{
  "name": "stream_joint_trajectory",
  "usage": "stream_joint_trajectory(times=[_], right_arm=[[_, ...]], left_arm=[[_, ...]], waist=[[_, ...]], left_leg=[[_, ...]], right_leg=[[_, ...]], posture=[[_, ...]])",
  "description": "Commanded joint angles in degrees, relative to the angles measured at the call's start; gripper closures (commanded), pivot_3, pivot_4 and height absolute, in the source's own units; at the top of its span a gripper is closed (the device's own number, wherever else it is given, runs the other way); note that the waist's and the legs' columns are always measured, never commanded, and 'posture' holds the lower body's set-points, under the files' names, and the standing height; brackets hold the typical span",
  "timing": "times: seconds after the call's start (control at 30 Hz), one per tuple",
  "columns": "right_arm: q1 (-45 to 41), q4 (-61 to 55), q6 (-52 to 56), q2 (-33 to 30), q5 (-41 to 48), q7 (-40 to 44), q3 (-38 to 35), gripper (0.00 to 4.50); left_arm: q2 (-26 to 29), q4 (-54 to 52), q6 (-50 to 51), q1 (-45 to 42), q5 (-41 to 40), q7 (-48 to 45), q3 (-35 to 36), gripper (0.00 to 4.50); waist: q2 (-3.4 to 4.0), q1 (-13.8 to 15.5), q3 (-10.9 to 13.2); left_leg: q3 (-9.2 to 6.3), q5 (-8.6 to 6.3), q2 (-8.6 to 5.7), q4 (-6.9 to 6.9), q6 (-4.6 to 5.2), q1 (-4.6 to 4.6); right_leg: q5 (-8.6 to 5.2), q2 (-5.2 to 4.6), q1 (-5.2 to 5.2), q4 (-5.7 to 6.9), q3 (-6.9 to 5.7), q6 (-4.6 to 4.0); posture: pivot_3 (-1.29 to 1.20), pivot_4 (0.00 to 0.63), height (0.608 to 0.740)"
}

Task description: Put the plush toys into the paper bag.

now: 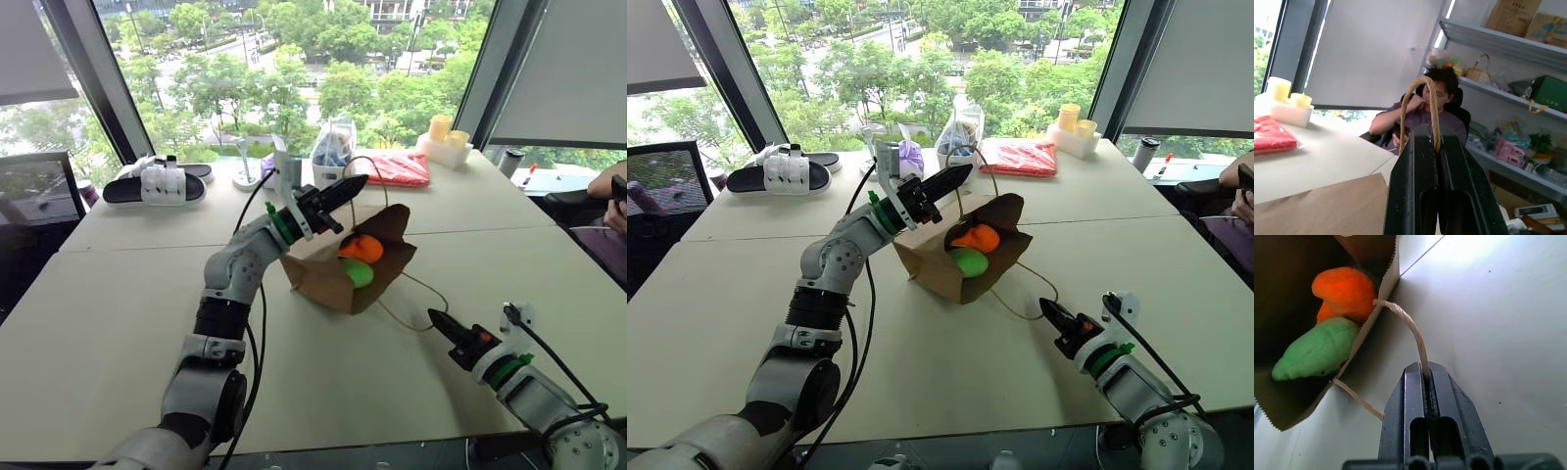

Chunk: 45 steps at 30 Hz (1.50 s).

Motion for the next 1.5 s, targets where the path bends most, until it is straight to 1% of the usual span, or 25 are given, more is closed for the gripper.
stream_joint_trajectory(times=[0.03,0.07,0.17,0.23,0.3,0.37,0.5,0.6,0.7,0.8,0.9,1.0,1.13,1.23,1.27,1.37,1.5], right_arm=[[-2.0,-4.5,0.1,-2.8,10.2,0.1,-3.4,4.44],[-2.6,-5.0,0.0,-3.7,13.5,-0.5,-4.2,4.44],[-5.6,-5.9,0.0,-8.9,29.3,-4.7,-6.1,4.44],[-7.2,-5.9,-0.7,-13.2,38.2,-8.2,-5.6,4.44],[-9.8,-6.2,-3.1,-15.9,43.8,-10.8,-4.7,4.44],[-12.4,-6.3,-5.8,-17.3,46.7,-12.7,-3.6,4.44],[-15.6,-6.1,-9.4,-18.3,49.6,-14.8,-1.2,4.44],[-17.3,-6.0,-11.5,-18.0,49.3,-15.5,0.8,4.44],[-18.3,-5.4,-13.3,-17.9,49.5,-15.7,1.4,4.44],[-17.1,-5.4,-12.4,-18.9,46.5,-14.6,3.4,4.44],[-16.2,-5.5,-12.8,-18.4,44.2,-13.5,5.3,4.44],[-16.2,-4.7,-14.3,-17.4,41.5,-13.0,6.2,3.61],[-15.3,-4.5,-14.7,-17.0,40.2,-11.7,6.8,1.68],[-14.6,-4.4,-15.0,-17.0,39.7,-11.4,6.7,0.14],[-14.1,-4.5,-14.9,-17.3,39.0,-11.1,6.5,0.01],[-10.5,-5.8,-14.4,-17.7,39.7,-8.5,4.9,0.01],[-4.1,-6.8,-14.4,-17.0,39.4,-4.9,3.8,0.01]], left_arm=[[0.5,-3.7,0.2,-1.1,-1.0,0.3,0.7,4.5],[0.8,-4.1,0.8,-1.4,-1.3,0.4,0.9,4.5],[2.4,-4.1,3.4,-3.6,-3.2,1.6,2.9,4.5],[3.4,-3.7,5.3,-5.1,-4.8,2.6,4.3,4.5],[4.1,-2.6,6.6,-6.9,-5.7,4.0,5.8,4.5],[4.6,-1.2,7.5,-8.5,-6.3,5.5,7.2,4.5],[4.9,1.3,8.6,-10.3,-6.9,7.0,8.7,4.5],[5.1,3.0,8.8,-8.7,-4.7,7.3,7.2,4.5],[4.5,5.1,9.4,-7.6,-4.7,8.1,7.5,4.5],[4.7,5.8,9.6,-6.1,-4.2,7.3,6.8,4.5],[4.7,6.8,9.4,-5.1,-4.1,6.7,7.1,4.5],[4.6,8.6,9.0,-5.5,-5.0,7.3,9.0,3.67],[4.7,9.2,9.0,-6.0,-5.7,6.3,9.8,1.74],[4.8,9.1,8.9,-5.8,-5.4,5.8,9.6,0.27],[5.2,8.7,8.5,-5.4,-4.7,4.9,8.9,0.07],[8.4,7.2,8.9,-3.0,-3.7,-1.5,6.7,0.07],[13.1,8.2,10.8,0.2,-4.8,-8.3,7.1,0.07]], waist=[[0.0,0.0,0.0],[0.0,0.0,0.0],[-0.01,-0.1,0.0],[-0.02,-0.1,0.0],[-0.03,0.0,0.0],[-0.04,0.0,0.0],[-0.04,0.1,0.0],[-0.04,0.0,0.0],[-0.04,0.0,0.0],[-0.04,0.0,0.0],[-0.04,0.0,0.0],[-0.04,0.0,0.0],[-0.04,0.0,0.0],[-0.04,0.0,0.0],[-0.04,0.1,0.0],[-0.04,0.0,0.0],[-0.02,-0.2,0.0]], left_leg=[[0.0,0.0,0.0,0.0,0.0,0.0],[0.0,0.0,0.0,0.0,0.0,0.0],[-0.01,-0.01,0.01,0.0,0.01,0.0],[-0.01,-0.01,0.02,0.0,0.02,0.0],[-0.03,-0.02,0.04,-0.01,0.03,0.0],[-0.02,-0.02,0.03,0.0,0.04,-0.01],[-0.02,-0.02,0.02,0.0,0.04,0.0],[-0.01,-0.02,0.01,0.01,0.05,0.0],[-0.01,-0.02,0.01,0.01,0.05,-0.01],[-0.01,-0.02,0.01,0.01,0.05,0.0],[-0.01,-0.02,0.01,0.0,0.05,-0.01],[-0.01,-0.02,0.02,0.01,0.05,-0.01],[-0.02,-0.02,0.02,0.01,0.05,-0.01],[-0.01,-0.02,0.01,0.01,0.05,-0.01],[-0.01,-0.02,0.01,0.01,0.05,-0.01],[0.0,-0.02,0.01,0.01,0.05,-0.01],[0.01,-0.03,0.02,-0.03,0.06,-0.01]], right_leg=[[0.0,0.0,0.0,0.0,0.0,0.0],[0.0,0.0,0.0,0.0,0.0,0.0],[0.0,0.0,0.0,0.0,0.0,0.0],[0.0,0.0,-0.01,0.0,0.0,0.0],[0.0,0.01,0.01,-0.01,-0.03,0.0],[0.0,0.01,0.02,-0.02,-0.04,0.0],[-0.01,0.0,0.07,-0.05,-0.06,0.01],[-0.01,-0.01,0.06,-0.05,-0.06,0.01],[-0.01,0.0,0.05,-0.04,-0.06,0.01],[-0.01,0.0,0.04,-0.04,-0.06,0.01],[-0.01,0.01,0.04,-0.04,-0.06,0.01],[-0.01,0.0,0.03,-0.03,-0.06,0.01],[-0.01,0.01,0.02,-0.03,-0.06,0.01],[-0.01,-0.01,0.02,-0.04,-0.06,0.01],[-0.01,-0.01,0.03,-0.04,-0.06,0.01],[-0.01,0.0,0.03,-0.03,-0.06,0.01],[-0.01,0.01,-0.02,-0.02,-0.05,0.01]], posture=[[0.0,0.15,0.74],[0.0,0.15,0.74],[0.0,0.15,0.74],[0.0,0.15,0.74],[0.0,0.15,0.74],[0.0,0.15,0.74],[0.0,0.15,0.74],[0.0,0.15,0.74],[0.0,0.15,0.74],[0.0,0.15,0.74],[0.0,0.15,0.74],[0.0,0.15,0.74],[0.0,0.15,0.74],[0.0,0.15,0.74],[0.0,0.15,0.74],[0.0,0.15,0.74],[0.0,0.15,0.74]])
